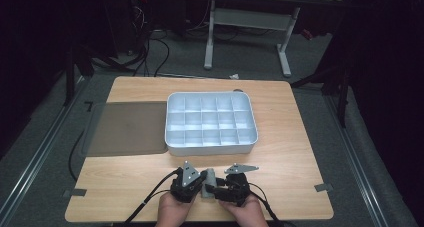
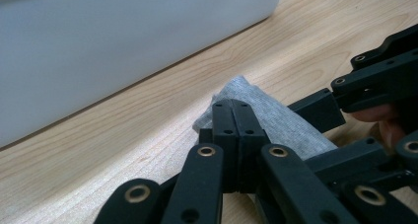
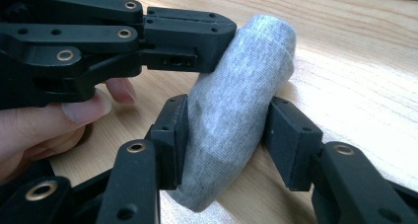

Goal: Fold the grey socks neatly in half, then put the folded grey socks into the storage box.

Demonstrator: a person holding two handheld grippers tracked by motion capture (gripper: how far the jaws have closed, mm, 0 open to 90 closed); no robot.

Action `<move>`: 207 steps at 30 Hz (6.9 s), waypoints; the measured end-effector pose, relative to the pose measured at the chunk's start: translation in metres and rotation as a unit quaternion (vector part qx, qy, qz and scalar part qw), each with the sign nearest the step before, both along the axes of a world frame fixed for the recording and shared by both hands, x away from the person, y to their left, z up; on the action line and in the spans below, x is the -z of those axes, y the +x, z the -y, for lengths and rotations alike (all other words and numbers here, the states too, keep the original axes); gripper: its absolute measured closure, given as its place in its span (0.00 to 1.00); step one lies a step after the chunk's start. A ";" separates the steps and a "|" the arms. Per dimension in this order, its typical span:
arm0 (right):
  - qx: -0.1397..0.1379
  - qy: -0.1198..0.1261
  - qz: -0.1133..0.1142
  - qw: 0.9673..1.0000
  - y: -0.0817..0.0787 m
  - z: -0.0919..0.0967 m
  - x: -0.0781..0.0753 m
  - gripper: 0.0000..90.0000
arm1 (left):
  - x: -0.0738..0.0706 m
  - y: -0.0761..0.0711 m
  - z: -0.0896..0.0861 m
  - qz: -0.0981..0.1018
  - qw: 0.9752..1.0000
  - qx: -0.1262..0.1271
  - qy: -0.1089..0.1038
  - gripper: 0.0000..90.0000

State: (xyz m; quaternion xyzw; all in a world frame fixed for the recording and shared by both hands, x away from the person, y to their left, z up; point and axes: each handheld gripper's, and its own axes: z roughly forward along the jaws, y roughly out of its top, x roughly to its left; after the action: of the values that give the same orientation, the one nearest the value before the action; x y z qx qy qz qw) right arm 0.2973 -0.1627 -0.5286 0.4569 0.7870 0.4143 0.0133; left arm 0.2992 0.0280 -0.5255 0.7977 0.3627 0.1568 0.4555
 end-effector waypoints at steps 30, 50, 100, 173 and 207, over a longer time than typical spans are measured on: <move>-0.009 -0.001 0.057 0.998 -0.007 0.006 -0.011 0.81 | -0.018 -0.004 -0.039 0.037 0.999 -0.011 0.003 0.79; 0.013 -0.006 0.087 0.996 -0.008 0.034 -0.011 0.81 | -0.007 -0.004 -0.100 0.025 0.997 -0.070 -0.005 0.67; 0.073 -0.071 0.153 0.983 -0.003 0.100 -0.056 0.81 | -0.011 -0.001 -0.111 0.032 0.998 -0.059 -0.018 0.48; 0.060 -0.202 0.004 0.978 0.122 0.085 -0.113 0.81 | -0.009 -0.002 -0.113 0.019 0.998 -0.052 -0.021 0.50; 0.035 -0.297 -0.084 0.951 0.159 0.063 -0.077 0.82 | -0.006 0.000 -0.114 0.016 0.998 -0.052 -0.021 0.50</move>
State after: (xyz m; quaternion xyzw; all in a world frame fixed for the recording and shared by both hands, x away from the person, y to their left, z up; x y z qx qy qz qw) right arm 0.4563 -0.2255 -0.4521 0.4925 0.8563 0.1215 0.0968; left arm 0.2996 0.1423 -0.5199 0.7653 0.4001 0.1852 0.4689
